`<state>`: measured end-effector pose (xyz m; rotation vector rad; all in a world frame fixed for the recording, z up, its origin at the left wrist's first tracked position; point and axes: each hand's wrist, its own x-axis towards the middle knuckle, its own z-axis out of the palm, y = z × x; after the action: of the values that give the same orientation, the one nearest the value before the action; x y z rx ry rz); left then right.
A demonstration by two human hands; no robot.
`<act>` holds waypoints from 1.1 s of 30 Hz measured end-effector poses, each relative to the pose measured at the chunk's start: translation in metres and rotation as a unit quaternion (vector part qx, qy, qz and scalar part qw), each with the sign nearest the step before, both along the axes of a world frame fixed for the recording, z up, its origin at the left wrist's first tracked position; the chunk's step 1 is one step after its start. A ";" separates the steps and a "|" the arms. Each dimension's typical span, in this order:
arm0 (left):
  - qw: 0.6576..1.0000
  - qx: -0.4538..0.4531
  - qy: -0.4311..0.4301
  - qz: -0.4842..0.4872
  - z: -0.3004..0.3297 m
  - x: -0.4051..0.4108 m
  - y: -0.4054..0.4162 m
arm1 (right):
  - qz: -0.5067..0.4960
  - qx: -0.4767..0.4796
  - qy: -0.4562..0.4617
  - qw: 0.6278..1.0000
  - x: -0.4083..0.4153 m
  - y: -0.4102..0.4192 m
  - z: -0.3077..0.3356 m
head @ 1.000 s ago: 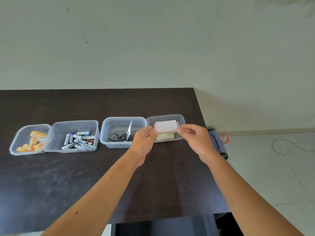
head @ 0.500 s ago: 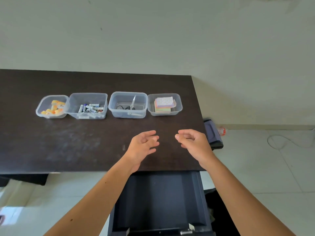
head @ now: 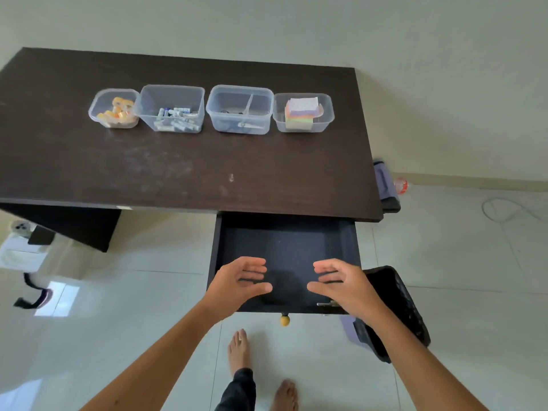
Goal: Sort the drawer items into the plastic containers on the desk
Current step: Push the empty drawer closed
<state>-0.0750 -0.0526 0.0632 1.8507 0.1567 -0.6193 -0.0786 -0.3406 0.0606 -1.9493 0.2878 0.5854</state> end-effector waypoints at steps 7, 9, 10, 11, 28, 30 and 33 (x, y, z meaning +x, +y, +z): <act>0.985 0.137 -0.079 -0.064 -0.033 -0.051 0.023 | 0.089 -0.053 -0.053 0.993 -0.052 -0.004 -0.033; 0.979 0.152 -0.117 -0.068 -0.040 -0.053 0.027 | 0.101 -0.085 -0.100 0.986 -0.054 -0.002 -0.039; 0.977 0.154 -0.132 -0.062 -0.044 -0.054 0.028 | 0.102 -0.100 -0.127 0.982 -0.054 -0.001 -0.043; 0.975 0.155 -0.147 -0.053 -0.047 -0.053 0.030 | 0.099 -0.109 -0.152 0.977 -0.054 -0.002 -0.046; 0.930 0.172 -0.323 -0.039 -0.055 -0.001 0.034 | 0.065 -0.147 -0.318 0.934 -0.015 0.018 -0.056; 0.934 0.167 -0.315 -0.023 -0.057 0.015 0.031 | 0.063 -0.152 -0.325 0.931 0.001 0.016 -0.057; 0.936 0.162 -0.313 0.002 -0.059 0.037 0.029 | 0.046 -0.134 -0.356 0.924 0.026 0.014 -0.059</act>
<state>-0.0383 -0.0237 0.0041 2.2762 -0.1707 0.0301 -0.0527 -0.3267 0.0014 -2.3055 -0.1981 -0.1411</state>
